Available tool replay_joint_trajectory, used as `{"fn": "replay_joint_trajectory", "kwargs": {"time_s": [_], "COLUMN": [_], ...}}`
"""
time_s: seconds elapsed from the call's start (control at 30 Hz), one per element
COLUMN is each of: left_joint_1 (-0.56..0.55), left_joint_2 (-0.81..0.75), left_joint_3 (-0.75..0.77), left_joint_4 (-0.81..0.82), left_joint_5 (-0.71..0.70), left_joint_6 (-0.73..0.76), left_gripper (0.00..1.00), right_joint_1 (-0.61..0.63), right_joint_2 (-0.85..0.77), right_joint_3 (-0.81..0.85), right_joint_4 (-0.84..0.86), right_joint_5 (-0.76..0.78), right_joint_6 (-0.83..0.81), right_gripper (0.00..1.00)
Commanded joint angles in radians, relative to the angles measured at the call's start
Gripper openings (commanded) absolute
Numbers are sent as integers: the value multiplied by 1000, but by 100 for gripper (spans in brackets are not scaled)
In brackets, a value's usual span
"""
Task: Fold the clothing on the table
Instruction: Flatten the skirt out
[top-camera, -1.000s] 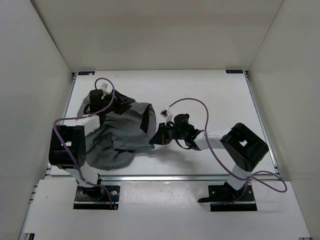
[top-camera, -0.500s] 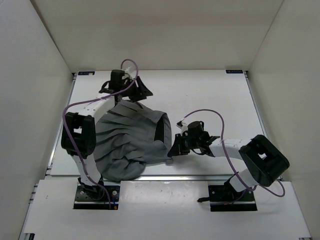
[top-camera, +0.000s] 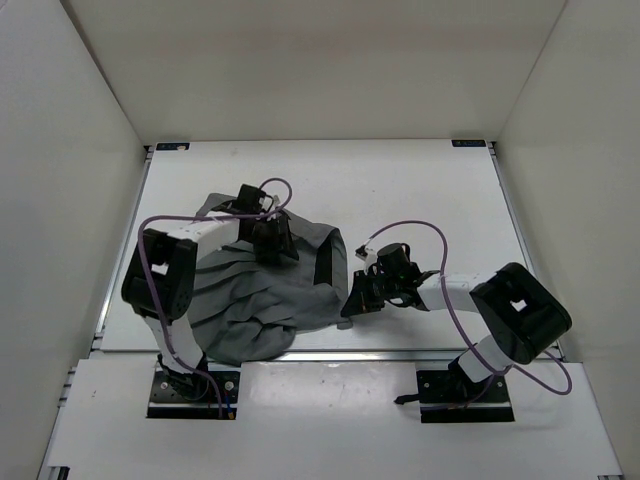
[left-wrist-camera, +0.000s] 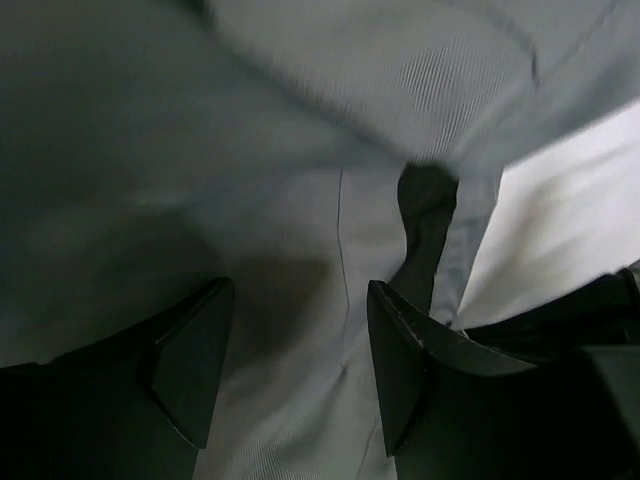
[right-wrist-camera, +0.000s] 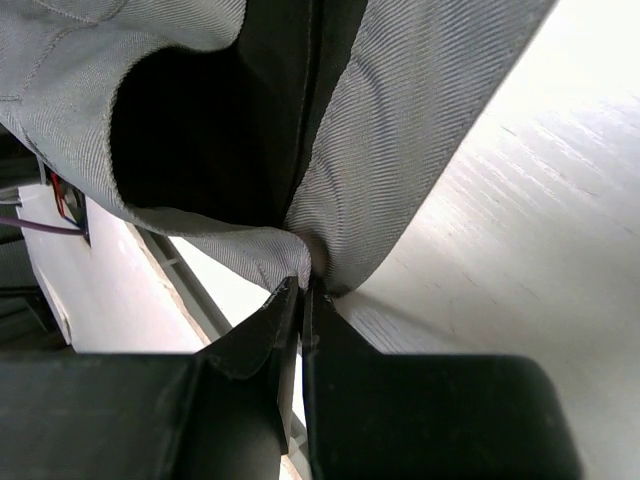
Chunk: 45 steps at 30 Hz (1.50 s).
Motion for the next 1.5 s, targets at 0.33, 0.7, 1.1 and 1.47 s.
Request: {"fn": "replay_joint_trajectory", "kwargs": {"time_s": [0.33, 0.7, 1.1, 1.47], "left_joint_1": [-29, -61, -48, 116], "left_joint_2": [-128, 13, 50, -305], "left_joint_3": [-163, -108, -11, 81], "left_joint_4": [368, 509, 577, 511], "left_joint_5": [32, -5, -62, 74], "left_joint_6": [-289, -426, -510, -539], "left_gripper": [71, 70, 0, 0], "right_joint_1": [-2, 2, -5, -235], "right_joint_2": [29, 38, 2, -363], "right_joint_3": [6, 9, 27, 277], "right_joint_4": [37, 49, -68, -340], "right_joint_5": [-29, -55, -35, 122], "right_joint_6": [-28, -33, -139, -355], "right_gripper": [0, 0, 0, 0]}}
